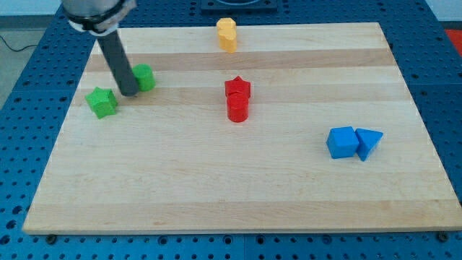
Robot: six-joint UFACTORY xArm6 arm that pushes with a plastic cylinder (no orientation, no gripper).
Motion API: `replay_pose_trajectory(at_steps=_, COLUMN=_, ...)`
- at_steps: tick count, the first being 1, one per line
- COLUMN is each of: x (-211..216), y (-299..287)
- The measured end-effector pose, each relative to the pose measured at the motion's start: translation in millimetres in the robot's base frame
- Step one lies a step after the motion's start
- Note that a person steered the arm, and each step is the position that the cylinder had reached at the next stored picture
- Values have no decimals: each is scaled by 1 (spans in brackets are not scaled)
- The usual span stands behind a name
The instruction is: Move green star to the top left of green circle
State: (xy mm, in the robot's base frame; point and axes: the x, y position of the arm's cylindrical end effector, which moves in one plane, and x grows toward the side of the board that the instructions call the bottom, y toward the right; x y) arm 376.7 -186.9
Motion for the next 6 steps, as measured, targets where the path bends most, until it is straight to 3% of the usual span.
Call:
replay_pose_trajectory(at_steps=2, x=60, y=2)
replay_pose_trajectory(at_steps=4, x=21, y=-49)
replay_pose_trajectory(at_steps=5, x=31, y=-48)
replay_pose_trajectory(at_steps=6, x=70, y=-51)
